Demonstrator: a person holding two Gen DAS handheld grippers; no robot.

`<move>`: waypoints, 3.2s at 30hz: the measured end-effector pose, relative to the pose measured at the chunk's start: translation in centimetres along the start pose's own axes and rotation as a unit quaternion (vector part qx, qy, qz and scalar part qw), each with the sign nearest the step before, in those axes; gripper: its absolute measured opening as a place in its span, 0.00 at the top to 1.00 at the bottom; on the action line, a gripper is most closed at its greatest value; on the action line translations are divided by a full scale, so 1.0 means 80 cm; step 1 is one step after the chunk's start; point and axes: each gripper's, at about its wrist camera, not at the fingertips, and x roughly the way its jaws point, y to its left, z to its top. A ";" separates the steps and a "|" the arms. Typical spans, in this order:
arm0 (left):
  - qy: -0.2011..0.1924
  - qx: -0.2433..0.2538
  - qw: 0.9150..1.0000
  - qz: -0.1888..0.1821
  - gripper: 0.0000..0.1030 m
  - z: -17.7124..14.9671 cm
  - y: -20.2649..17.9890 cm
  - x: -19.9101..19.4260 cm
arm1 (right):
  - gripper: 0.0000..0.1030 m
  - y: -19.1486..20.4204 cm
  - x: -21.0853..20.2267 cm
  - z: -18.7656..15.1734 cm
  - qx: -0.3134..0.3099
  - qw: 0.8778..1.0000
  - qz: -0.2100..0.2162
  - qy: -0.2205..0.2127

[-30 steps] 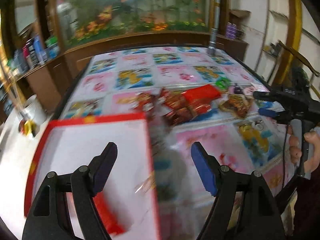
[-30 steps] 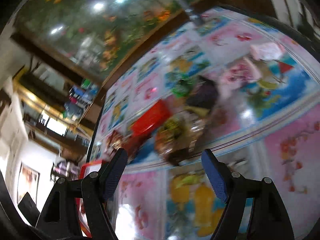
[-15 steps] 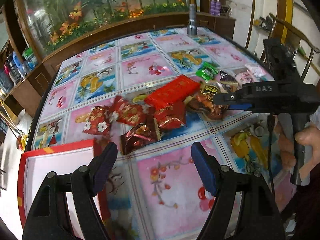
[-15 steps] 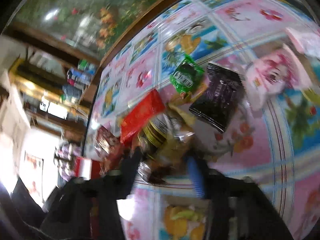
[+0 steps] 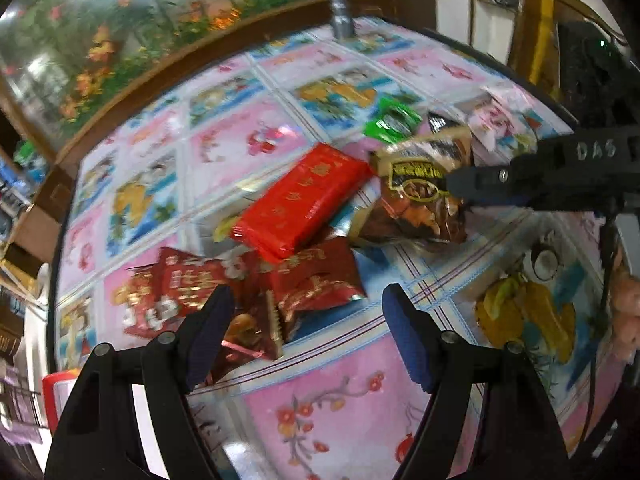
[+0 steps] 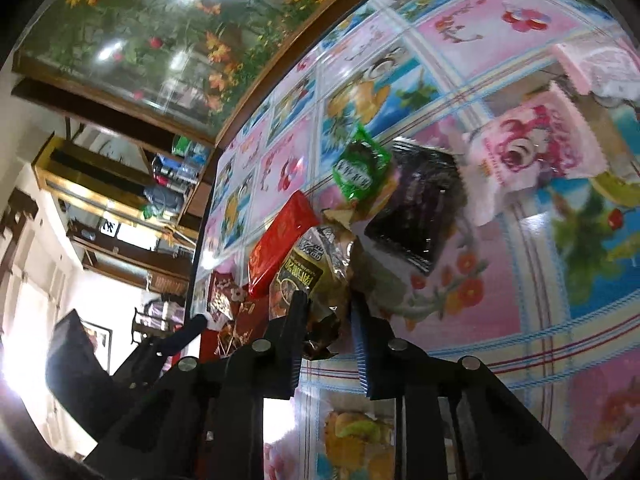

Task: Organize snacks
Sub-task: 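Grasp the red snack packet with the left tool while the right tool grasps the gold nut bag, then carry both packets over the tray and open both tools to drop them inside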

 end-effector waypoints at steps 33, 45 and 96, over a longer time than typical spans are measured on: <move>-0.041 -0.031 0.998 -0.043 0.38 0.002 0.003 -0.027 | 0.73 0.034 0.030 -0.006 -0.062 0.997 -0.051 -0.016; -0.010 0.001 1.000 -0.014 0.50 0.016 -0.024 0.025 | 0.87 0.010 0.005 0.007 -0.004 1.000 -0.017 -0.021; -0.126 -0.274 0.953 -0.024 0.70 -0.244 0.145 -0.173 | 0.90 0.056 0.018 -0.071 -0.048 0.997 0.056 -0.029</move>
